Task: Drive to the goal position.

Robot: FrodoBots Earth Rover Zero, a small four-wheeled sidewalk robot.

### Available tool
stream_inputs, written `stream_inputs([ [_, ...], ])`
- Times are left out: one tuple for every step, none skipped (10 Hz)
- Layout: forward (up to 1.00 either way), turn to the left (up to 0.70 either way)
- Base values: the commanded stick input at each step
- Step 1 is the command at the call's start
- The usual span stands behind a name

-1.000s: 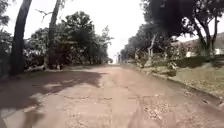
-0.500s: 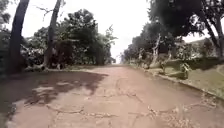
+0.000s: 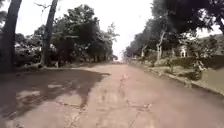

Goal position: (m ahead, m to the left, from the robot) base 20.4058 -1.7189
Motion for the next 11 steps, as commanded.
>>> stream_inputs([
  [1.0, 0.0],
  [1.0, 0.0],
  [1.0, 0.0],
  [1.0, 0.0],
  [1.0, 0.0],
  [1.0, 0.0],
  [1.0, 0.0],
  [1.0, 0.0],
  [1.0, -0.09],
  [1.0, -0.26],
  [1.0, -0.17],
])
